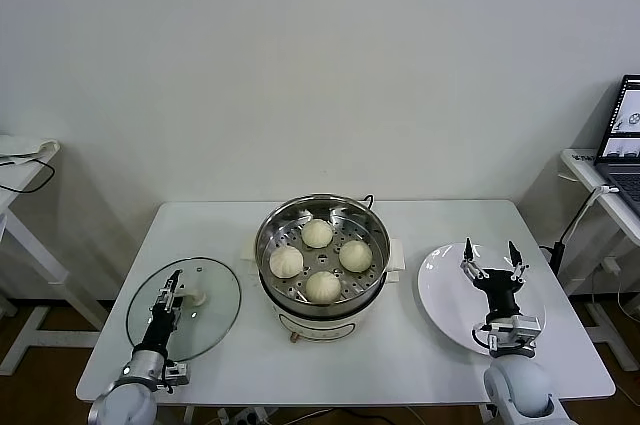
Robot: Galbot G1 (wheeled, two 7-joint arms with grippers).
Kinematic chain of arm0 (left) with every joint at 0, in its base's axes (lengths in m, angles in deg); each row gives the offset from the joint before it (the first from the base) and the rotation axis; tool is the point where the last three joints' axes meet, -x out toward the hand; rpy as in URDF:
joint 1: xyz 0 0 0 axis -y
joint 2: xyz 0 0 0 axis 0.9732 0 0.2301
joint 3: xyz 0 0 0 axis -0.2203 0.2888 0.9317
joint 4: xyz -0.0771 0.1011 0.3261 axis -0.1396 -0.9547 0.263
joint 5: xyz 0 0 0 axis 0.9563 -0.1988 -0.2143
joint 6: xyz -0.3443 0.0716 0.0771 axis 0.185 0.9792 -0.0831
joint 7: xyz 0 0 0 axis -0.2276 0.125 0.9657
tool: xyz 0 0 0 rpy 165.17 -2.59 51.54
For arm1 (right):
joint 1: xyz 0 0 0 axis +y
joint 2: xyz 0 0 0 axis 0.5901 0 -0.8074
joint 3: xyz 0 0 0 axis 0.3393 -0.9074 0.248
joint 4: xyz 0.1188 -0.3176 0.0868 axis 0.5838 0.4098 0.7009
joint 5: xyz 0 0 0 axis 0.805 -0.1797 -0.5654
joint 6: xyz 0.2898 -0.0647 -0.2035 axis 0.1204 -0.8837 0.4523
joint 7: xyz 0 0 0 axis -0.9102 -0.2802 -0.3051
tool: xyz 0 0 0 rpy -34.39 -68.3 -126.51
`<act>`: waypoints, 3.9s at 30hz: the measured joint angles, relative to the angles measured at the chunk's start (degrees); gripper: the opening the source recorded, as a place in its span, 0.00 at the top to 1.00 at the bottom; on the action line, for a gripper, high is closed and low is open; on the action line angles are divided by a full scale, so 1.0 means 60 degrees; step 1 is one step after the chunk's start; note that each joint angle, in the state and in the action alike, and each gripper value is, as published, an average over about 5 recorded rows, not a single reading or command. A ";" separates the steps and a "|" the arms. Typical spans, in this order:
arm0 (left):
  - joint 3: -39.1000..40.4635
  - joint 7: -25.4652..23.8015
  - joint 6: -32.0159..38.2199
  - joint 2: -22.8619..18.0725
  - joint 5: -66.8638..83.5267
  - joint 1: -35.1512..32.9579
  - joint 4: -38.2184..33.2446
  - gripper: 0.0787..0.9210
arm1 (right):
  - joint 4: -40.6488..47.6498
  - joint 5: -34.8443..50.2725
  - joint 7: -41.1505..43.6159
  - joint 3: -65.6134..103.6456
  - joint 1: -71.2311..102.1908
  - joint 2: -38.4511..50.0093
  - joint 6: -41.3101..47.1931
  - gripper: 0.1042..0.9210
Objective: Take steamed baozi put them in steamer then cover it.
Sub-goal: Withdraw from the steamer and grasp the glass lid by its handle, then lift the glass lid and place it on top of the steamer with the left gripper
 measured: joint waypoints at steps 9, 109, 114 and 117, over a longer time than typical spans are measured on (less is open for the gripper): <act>0.0010 -0.0143 -0.0095 -0.0053 0.0052 0.0110 0.0184 0.81 | -0.0052 -0.0008 -0.0024 -0.0022 -0.0050 -0.0054 -0.0018 0.12; 0.7661 -0.5530 -0.6468 -0.0807 -0.1985 0.3674 -0.3860 0.86 | 0.0539 -0.0218 -0.0020 0.0293 -0.0469 -0.0659 -0.0172 0.12; 0.7601 -0.5472 -0.6439 -0.0828 -0.1991 0.3650 -0.3745 0.86 | 0.0559 -0.0219 -0.0020 0.0287 -0.0483 -0.0660 -0.0178 0.12; 0.7569 -0.5451 -0.6430 -0.0810 -0.1996 0.3639 -0.3672 0.86 | 0.0575 -0.0220 -0.0018 0.0289 -0.0483 -0.0658 -0.0197 0.12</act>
